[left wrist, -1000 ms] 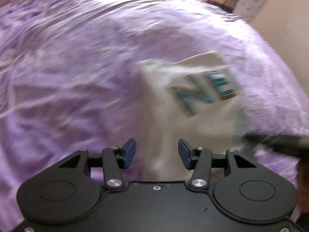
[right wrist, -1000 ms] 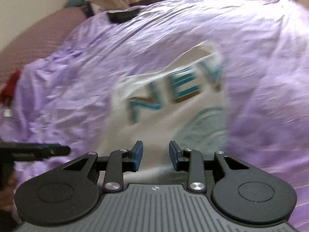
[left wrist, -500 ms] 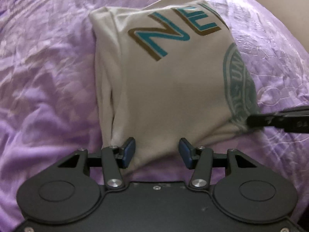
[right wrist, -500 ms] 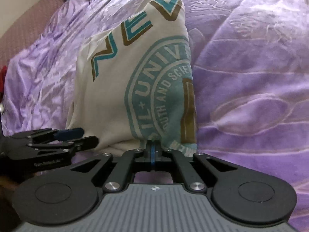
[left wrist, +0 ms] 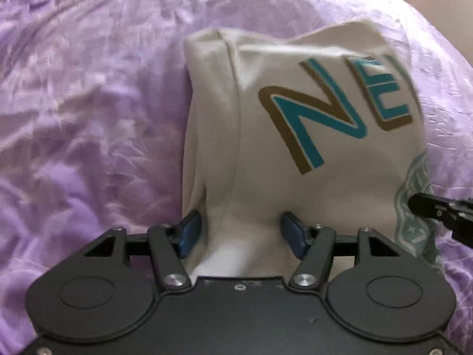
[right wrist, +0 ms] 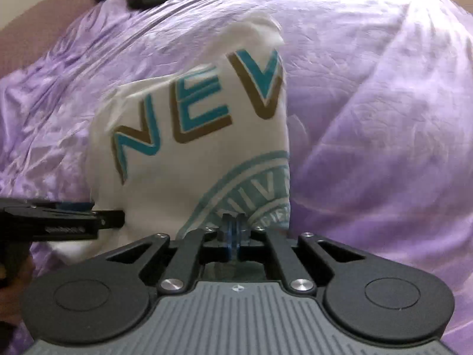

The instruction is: Fold small clothes

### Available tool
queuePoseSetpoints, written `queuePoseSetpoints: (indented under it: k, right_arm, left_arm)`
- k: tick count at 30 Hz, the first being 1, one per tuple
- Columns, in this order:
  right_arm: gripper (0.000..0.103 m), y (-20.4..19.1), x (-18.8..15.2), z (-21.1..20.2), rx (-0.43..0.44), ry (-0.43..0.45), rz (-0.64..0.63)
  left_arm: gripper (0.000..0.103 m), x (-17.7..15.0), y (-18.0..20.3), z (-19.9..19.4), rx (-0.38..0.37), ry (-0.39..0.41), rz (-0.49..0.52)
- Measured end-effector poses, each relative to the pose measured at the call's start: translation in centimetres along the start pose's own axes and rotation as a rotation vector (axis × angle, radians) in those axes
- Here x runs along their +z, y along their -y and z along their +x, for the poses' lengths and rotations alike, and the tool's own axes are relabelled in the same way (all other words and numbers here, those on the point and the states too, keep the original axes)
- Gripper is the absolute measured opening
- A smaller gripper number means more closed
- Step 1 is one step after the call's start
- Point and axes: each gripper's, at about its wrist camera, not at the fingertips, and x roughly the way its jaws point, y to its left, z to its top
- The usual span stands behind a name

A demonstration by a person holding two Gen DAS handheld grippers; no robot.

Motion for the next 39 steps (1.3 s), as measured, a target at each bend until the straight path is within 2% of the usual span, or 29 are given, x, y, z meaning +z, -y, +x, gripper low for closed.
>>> queuePoseSetpoints:
  k: [3, 6, 8, 9, 10, 11, 13, 14, 18, 20, 22, 25, 26, 28, 29, 31, 35, 36, 38, 39]
  right_arm:
    - [0.002, -1.0, 1.3, -1.8, -0.010, -0.004, -0.030]
    - [0.004, -1.5, 3.3, -3.6, -0.023, 0.068, -0.048]
    - [0.006, -1.5, 4.5, -3.5, -0.048, 0.101, -0.047]
    - [0.006, -1.1, 4.9, -2.9, -0.058, 0.100, -0.029]
    - [0.006, -0.6, 5.1, -2.1, -0.061, 0.083, -0.006]
    - [0.007, 0.1, 5.1, -0.4, -0.061, 0.039, 0.028]
    - [0.005, 1.7, 4.2, 3.1, -0.030, -0.015, 0.079]
    - [0.004, 2.4, 3.8, 3.9, -0.024, -0.011, 0.101]
    - [0.006, 2.4, 5.5, 2.0, 0.006, -0.020, 0.140]
    - [0.008, 2.0, 6.9, 0.7, 0.004, 0.035, 0.129]
    - [0.015, 1.6, 8.2, 0.0, -0.023, 0.088, 0.113]
    - [0.017, 1.9, 9.7, 1.6, -0.035, 0.096, 0.118]
    - [0.017, 2.1, 10.0, 2.7, -0.029, 0.086, 0.129]
    - [0.018, 2.6, 9.9, 5.4, -0.034, 0.040, 0.134]
    - [0.017, 3.1, 9.7, 6.4, -0.030, 0.030, 0.154]
    - [0.013, 3.8, 9.4, 7.1, -0.020, 0.043, 0.186]
    - [0.014, 2.6, 10.5, 4.7, -0.036, 0.096, 0.137]
    - [0.019, 2.5, 10.7, 4.1, -0.049, 0.117, 0.127]
    - [0.021, 2.5, 11.6, 4.0, -0.061, 0.146, 0.125]
    - [0.022, 2.6, 12.1, 4.5, -0.060, 0.143, 0.132]
  left_arm:
    - [0.061, 1.0, 0.1, -2.0, 0.012, 0.027, 0.010]
    - [0.061, 3.4, 0.5, -3.2, 0.033, 0.117, 0.021]
    - [0.062, 4.9, 0.6, -2.6, 0.056, 0.144, 0.016]
    - [0.063, 5.5, 0.4, -1.1, 0.100, 0.102, 0.010]
    - [0.069, 5.6, 0.1, 1.1, 0.139, 0.032, 0.012]
    - [0.077, 5.5, -0.5, 3.5, 0.119, -0.020, 0.001]
    - [0.080, 5.4, -1.8, 4.6, 0.078, -0.017, -0.086]
    - [0.080, 5.6, -2.2, 4.1, 0.063, -0.016, -0.107]
    - [0.078, 6.6, -2.0, 2.2, 0.074, -0.021, -0.097]
    - [0.076, 7.6, -1.9, 1.0, 0.082, 0.003, -0.101]
    - [0.076, 8.3, -1.6, 0.0, 0.101, 0.047, -0.103]
    - [0.076, 9.8, -1.1, 0.1, 0.099, 0.092, -0.101]
    - [0.078, 10.2, -0.9, 0.9, 0.092, 0.084, -0.094]
    - [0.081, 10.4, -0.9, 4.4, 0.109, 0.010, -0.078]
    - [0.084, 10.2, -1.3, 5.8, 0.098, -0.011, -0.111]
    - [0.082, 10.6, -1.3, 5.6, 0.104, -0.013, -0.135]
    - [0.079, 12.1, 0.3, 1.7, 0.147, 0.119, -0.075]
    - [0.079, 12.6, 0.6, 1.0, 0.144, 0.152, -0.059]
    - [0.080, 13.6, 1.4, 1.1, 0.141, 0.193, -0.020]
    - [0.082, 14.2, 1.8, 2.4, 0.161, 0.186, 0.004]
